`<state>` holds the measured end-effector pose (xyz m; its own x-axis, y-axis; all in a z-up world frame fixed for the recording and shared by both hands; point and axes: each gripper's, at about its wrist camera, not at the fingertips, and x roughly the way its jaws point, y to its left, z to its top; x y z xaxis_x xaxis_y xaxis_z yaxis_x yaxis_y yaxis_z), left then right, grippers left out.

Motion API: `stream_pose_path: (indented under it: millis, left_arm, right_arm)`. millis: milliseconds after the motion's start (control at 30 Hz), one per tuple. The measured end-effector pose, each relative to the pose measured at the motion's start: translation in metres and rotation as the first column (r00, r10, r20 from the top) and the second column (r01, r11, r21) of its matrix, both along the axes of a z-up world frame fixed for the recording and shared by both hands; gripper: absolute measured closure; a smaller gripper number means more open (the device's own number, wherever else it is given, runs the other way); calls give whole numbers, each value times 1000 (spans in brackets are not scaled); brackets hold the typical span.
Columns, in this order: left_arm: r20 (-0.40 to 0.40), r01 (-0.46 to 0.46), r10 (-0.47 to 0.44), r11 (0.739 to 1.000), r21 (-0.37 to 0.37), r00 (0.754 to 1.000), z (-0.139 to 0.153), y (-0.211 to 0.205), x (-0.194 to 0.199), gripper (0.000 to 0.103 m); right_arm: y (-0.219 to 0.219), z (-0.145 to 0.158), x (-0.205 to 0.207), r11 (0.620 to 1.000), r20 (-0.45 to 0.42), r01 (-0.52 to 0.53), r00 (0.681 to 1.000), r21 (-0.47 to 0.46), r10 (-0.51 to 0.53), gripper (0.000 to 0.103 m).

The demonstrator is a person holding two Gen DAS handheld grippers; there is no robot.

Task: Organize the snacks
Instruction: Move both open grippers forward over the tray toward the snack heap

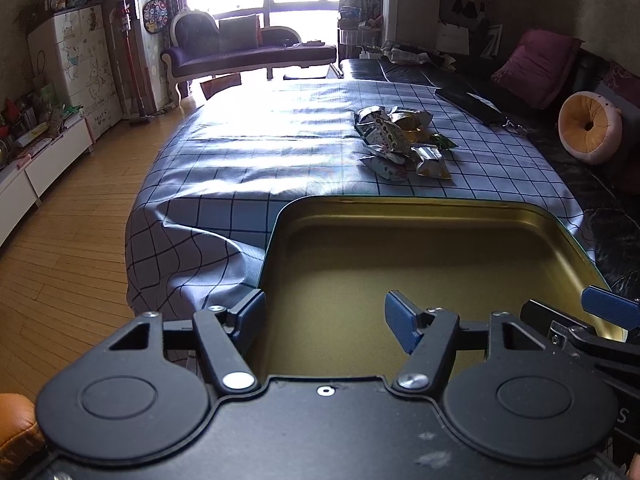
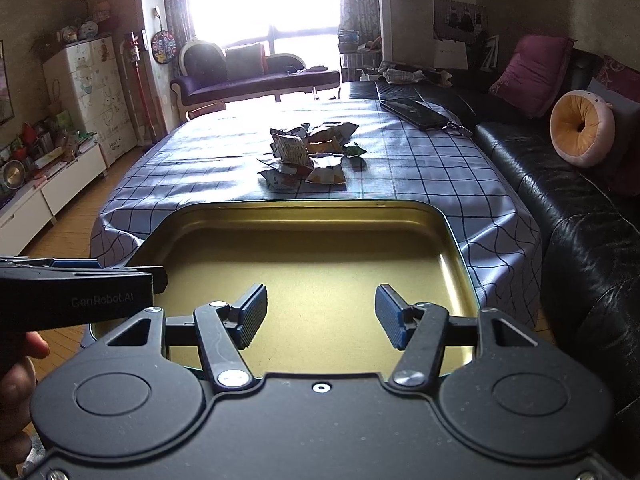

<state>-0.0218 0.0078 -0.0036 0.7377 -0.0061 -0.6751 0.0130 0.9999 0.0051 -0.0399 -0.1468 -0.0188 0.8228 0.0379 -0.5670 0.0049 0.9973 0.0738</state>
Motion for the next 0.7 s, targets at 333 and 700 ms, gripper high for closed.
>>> stream_pose_path:
  millis: [333, 700]
  left_arm:
    - [-53, 0, 1, 1000, 10, 999, -1, 4, 37, 35]
    - [-50, 7, -3, 997, 81, 999, -1, -1, 82, 39]
  right_arm:
    - [-2, 7, 9, 1000, 45, 0, 999, -12, 0, 40]
    - [-4, 14, 42, 999, 87, 6, 996, -44, -3, 40]
